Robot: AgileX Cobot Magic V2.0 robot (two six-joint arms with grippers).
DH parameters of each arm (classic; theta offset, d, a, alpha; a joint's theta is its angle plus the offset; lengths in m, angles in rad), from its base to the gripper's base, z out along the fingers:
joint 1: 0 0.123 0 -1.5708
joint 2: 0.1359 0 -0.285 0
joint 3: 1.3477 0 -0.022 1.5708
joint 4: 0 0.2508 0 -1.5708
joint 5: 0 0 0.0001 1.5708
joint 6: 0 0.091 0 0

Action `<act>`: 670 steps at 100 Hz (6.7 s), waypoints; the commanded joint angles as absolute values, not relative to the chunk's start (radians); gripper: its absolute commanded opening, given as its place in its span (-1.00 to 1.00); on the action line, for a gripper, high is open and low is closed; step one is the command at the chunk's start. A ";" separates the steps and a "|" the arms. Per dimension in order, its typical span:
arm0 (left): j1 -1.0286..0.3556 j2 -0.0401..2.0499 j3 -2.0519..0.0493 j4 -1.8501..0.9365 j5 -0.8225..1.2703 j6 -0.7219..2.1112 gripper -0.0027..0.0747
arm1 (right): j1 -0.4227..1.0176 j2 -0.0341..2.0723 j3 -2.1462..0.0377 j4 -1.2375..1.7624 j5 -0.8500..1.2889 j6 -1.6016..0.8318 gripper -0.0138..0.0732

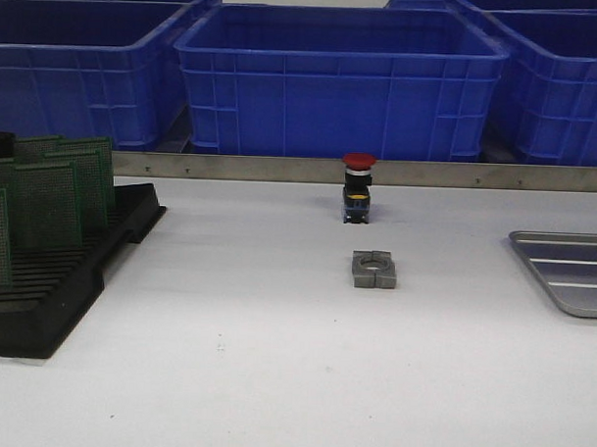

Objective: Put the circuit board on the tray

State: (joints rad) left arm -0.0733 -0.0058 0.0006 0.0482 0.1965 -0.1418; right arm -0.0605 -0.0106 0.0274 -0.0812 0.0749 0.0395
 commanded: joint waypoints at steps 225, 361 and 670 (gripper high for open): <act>-0.070 1.564 -1.249 -0.150 0.987 1.406 0.16 | -0.064 -0.037 0.014 -0.093 0.000 0.036 -0.82; -0.072 1.711 -1.452 -0.501 1.279 1.400 -0.98 | -0.064 -0.037 0.014 -0.093 0.000 0.036 -0.82; -0.493 1.714 -1.452 -0.846 1.210 1.400 -0.98 | 0.359 1.509 -0.868 1.336 0.789 -1.722 -0.27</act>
